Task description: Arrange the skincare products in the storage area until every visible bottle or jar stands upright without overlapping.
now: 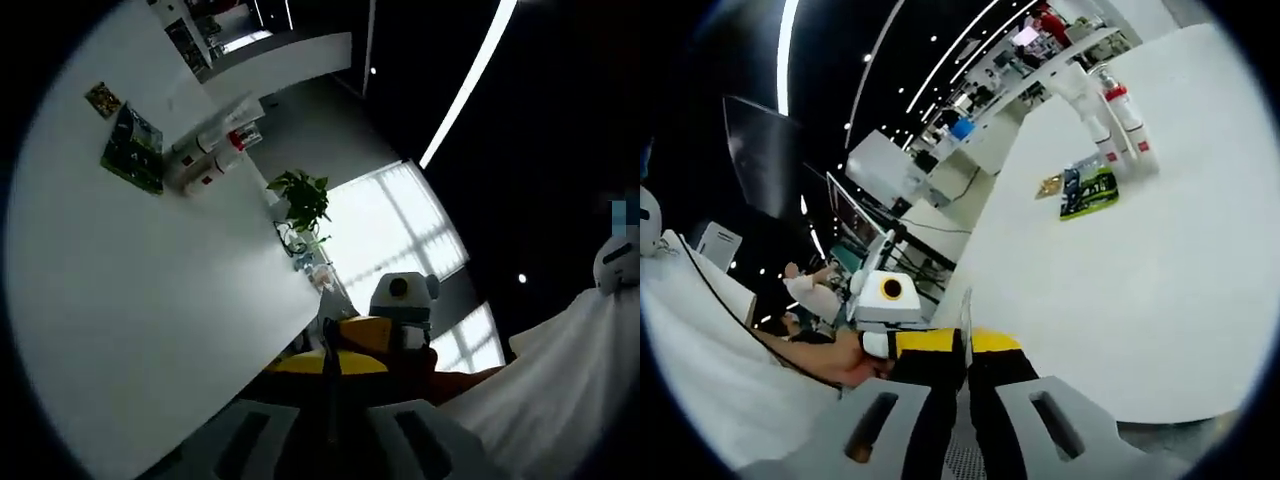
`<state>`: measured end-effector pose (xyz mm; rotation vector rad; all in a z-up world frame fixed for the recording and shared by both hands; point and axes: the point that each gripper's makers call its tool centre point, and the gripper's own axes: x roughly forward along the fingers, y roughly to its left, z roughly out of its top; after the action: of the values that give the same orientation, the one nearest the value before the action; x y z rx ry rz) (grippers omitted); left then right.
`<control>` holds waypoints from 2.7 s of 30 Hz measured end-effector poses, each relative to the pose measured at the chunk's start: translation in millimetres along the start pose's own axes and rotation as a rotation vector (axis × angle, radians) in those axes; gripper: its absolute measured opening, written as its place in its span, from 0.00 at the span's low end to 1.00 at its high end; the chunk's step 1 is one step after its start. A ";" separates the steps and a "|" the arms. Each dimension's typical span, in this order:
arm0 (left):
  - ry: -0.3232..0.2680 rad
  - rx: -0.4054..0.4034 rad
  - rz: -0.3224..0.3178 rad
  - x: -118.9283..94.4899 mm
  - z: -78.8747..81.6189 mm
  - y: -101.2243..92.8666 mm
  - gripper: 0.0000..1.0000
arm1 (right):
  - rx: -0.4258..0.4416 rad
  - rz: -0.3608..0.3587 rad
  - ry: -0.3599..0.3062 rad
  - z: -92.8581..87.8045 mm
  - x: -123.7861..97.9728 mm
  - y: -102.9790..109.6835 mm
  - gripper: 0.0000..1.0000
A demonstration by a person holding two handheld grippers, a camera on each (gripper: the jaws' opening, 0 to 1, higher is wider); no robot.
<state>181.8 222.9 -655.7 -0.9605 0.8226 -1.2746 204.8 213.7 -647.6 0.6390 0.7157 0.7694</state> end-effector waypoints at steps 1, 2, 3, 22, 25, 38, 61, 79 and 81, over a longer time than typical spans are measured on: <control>-0.007 -0.008 -0.006 -0.4 0.6 -0.7 0.00 | -0.002 -0.003 -0.008 1.4 0.4 -1.0 0.03; -0.019 -0.016 -0.015 -1.5 2.2 -1.7 0.00 | -0.001 -0.006 -0.012 2.3 0.2 -1.8 0.05; -0.033 -0.023 -0.031 -2.1 3.9 -3.4 0.00 | -0.006 -0.013 -0.028 5.1 0.3 -3.2 0.07; -0.144 -0.073 -0.080 -7.6 21.8 -5.7 0.00 | -0.017 -0.074 -0.099 15.7 2.5 -12.6 0.31; -0.139 -0.070 -0.079 -4.4 19.9 -6.8 0.00 | -0.003 -0.056 -0.068 10.1 3.5 -9.4 0.25; -0.100 -0.076 -0.018 -4.0 12.4 6.8 0.01 | -0.047 -0.080 -0.055 8.5 0.4 -10.8 0.04; 0.061 0.012 0.059 4.7 -14.1 14.3 0.08 | -0.014 -0.066 -0.043 8.9 -3.5 -11.3 0.00; 0.024 -0.015 0.001 0.8 -6.6 5.6 0.01 | -0.034 -0.040 -0.063 11.5 -2.5 -5.4 0.02; 0.010 -0.041 0.002 -0.3 -4.8 6.0 0.00 | -0.039 -0.044 -0.066 11.3 -1.4 -5.6 0.06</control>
<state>179.8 222.8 -663.2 -0.9869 0.8599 -1.2658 214.8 206.7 -644.5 0.6087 0.6507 0.7166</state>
